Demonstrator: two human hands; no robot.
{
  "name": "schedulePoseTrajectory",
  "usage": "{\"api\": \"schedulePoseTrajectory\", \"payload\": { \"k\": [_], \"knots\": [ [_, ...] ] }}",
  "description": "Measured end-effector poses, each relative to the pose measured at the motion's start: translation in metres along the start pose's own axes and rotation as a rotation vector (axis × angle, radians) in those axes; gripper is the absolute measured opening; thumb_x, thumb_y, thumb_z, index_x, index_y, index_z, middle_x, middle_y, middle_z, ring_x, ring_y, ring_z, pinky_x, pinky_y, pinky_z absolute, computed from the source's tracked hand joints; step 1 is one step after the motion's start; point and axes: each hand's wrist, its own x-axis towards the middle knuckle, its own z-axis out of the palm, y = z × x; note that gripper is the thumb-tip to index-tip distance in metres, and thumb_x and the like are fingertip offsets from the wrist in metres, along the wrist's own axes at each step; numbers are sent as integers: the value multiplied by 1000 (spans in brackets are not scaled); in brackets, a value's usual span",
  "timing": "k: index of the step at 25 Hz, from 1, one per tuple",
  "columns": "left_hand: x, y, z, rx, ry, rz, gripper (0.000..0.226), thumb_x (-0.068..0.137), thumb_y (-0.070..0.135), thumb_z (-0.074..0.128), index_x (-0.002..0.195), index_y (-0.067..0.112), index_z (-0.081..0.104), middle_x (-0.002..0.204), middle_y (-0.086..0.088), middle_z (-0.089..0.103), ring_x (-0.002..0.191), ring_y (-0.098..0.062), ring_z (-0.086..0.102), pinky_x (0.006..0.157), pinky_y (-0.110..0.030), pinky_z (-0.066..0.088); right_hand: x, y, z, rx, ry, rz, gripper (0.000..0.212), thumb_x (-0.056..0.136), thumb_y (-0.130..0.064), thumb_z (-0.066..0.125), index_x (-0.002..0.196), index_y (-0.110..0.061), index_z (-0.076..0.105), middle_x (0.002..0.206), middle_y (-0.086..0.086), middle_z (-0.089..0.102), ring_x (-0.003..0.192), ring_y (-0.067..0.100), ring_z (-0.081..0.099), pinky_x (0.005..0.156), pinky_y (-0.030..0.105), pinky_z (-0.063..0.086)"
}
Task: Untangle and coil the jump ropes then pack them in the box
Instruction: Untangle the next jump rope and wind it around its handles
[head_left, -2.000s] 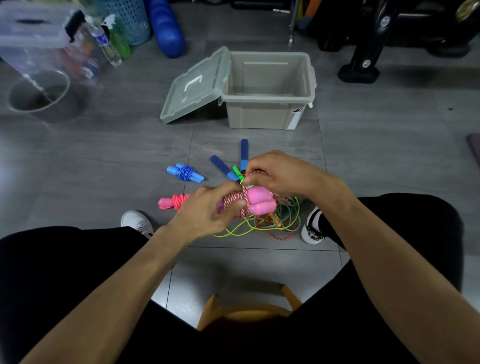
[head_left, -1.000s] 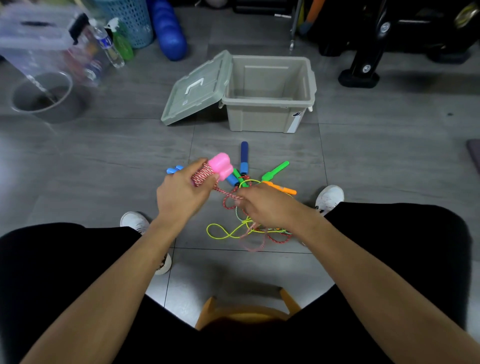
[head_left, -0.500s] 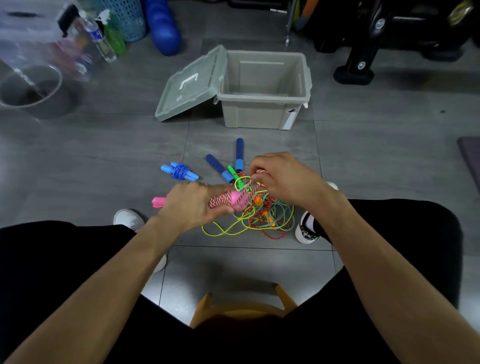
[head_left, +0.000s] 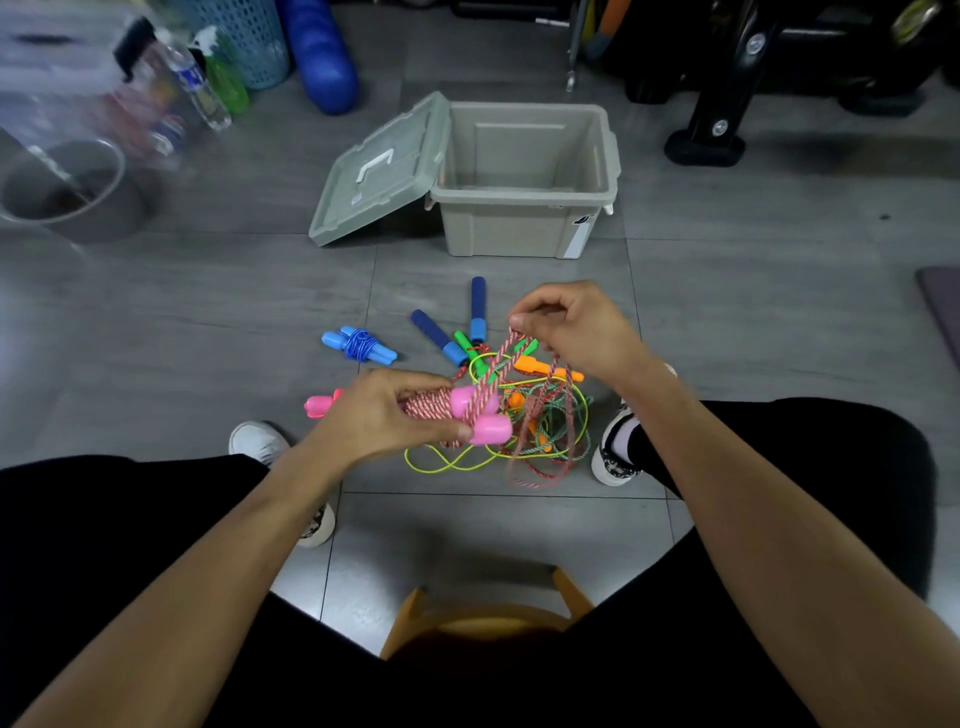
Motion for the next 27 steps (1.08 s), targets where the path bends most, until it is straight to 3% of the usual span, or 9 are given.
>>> {"api": "schedulePoseTrajectory", "payload": {
  "k": [4, 8, 10, 13, 15, 17, 19, 24, 27],
  "knots": [
    [-1, 6, 11, 582, 54, -121, 65, 49, 88, 59, 100, 49, 67, 80, 13, 70, 83, -9, 64, 77, -28, 50, -4, -17, 15, 293, -83, -30, 8, 83, 0, 68, 82, -7, 68, 63, 2, 65, 49, 7, 55, 51, 19, 50],
    [6, 9, 21, 723, 9, -94, 71, 58, 84, 61, 118, 47, 62, 101, 5, 72, 100, -20, 63, 81, -30, 47, 0, -18, 23, 454, -104, 6, 12, 82, 12, 62, 86, 1, 66, 68, 9, 67, 59, 12, 65, 63, 22, 57],
    [6, 6, 21, 666, -3, -90, 65, 59, 83, 61, 114, 48, 64, 96, 7, 72, 95, -17, 64, 80, -30, 49, 7, -7, 23, 399, -63, 55, 12, 83, 11, 63, 86, 0, 67, 69, 11, 68, 61, 13, 67, 63, 22, 57],
    [1, -2, 14, 351, -17, -85, 53, 56, 80, 64, 97, 46, 70, 76, 11, 70, 74, -11, 64, 70, -36, 53, 15, 14, 15, 274, -44, 111, 15, 84, 6, 64, 81, -8, 67, 59, 2, 67, 54, 9, 63, 55, 19, 53],
    [0, -7, 5, 210, 12, -47, 42, 60, 70, 71, 88, 39, 71, 68, 6, 66, 64, -17, 61, 63, -41, 51, 17, 26, 8, 166, -76, 133, 14, 84, 2, 66, 81, -12, 67, 57, 0, 65, 50, 6, 60, 51, 16, 49],
    [-2, -4, -6, 120, 8, -40, 39, 62, 62, 77, 88, 33, 73, 70, -2, 68, 65, -25, 63, 62, -43, 51, 15, 33, 3, 117, -131, 168, 10, 85, -2, 66, 84, -12, 66, 65, 3, 66, 53, 4, 61, 55, 17, 51],
    [-6, -5, -18, 47, -40, -117, 41, 61, 58, 81, 91, 29, 75, 76, -8, 71, 63, -20, 63, 61, -39, 50, 14, 37, 1, 138, -165, 208, 10, 88, -3, 63, 84, -12, 66, 71, 4, 66, 58, 6, 62, 63, 19, 53],
    [-10, -18, -33, 409, -36, -319, 55, 50, 80, 66, 95, 48, 69, 90, 12, 72, 82, -6, 66, 80, -37, 55, 20, 41, -12, 333, 10, 180, 17, 92, -5, 57, 79, -12, 66, 61, 0, 55, 43, 6, 40, 48, 21, 34],
    [-8, -13, -31, 292, -59, -275, 42, 59, 67, 75, 93, 42, 73, 77, 10, 72, 75, -12, 66, 78, -42, 53, 20, 54, -11, -183, 61, 103, 11, 93, -20, 58, 94, -16, 68, 81, -1, 67, 62, -1, 56, 65, 21, 42]
  ]
}}
